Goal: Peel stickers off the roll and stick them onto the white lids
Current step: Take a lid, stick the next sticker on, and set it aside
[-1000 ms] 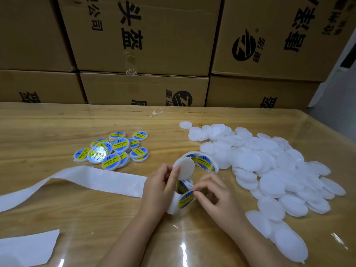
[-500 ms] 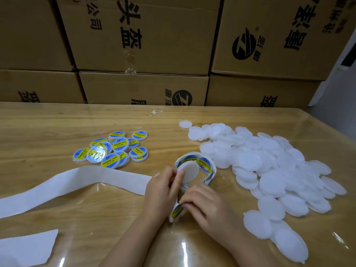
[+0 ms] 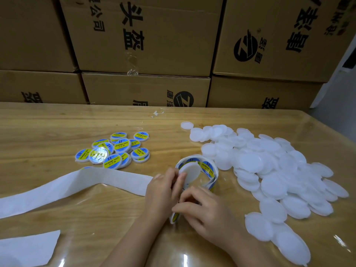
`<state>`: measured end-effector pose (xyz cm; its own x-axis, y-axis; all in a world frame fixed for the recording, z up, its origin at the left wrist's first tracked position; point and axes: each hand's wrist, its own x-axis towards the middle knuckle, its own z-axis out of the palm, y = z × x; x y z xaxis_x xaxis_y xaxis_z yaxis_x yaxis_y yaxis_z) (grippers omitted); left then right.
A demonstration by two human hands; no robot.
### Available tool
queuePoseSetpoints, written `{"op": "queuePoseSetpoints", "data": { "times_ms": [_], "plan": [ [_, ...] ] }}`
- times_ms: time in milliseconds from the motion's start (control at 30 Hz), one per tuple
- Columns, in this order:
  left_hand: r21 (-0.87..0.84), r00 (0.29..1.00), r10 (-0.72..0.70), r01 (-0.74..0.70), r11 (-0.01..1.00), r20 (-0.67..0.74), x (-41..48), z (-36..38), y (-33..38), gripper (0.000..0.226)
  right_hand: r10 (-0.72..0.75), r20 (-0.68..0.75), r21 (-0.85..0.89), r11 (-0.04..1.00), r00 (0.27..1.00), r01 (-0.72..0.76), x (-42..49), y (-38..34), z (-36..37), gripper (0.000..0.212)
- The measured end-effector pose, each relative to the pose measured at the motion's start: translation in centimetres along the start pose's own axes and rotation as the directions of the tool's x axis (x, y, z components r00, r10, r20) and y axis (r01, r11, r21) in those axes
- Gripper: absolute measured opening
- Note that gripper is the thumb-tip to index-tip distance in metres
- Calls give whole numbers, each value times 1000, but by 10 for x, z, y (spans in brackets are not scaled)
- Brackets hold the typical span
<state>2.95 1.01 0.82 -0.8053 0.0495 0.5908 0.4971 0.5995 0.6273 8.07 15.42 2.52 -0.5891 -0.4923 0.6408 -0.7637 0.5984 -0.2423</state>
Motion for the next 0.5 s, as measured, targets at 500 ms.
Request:
{"op": "queuePoseSetpoints", "data": {
  "times_ms": [500],
  "plan": [
    [-159, 980, -201, 199, 967, 3, 4, 1, -16, 20, 196, -355, 160, 976, 914, -148, -2, 5, 2, 12]
  ]
}}
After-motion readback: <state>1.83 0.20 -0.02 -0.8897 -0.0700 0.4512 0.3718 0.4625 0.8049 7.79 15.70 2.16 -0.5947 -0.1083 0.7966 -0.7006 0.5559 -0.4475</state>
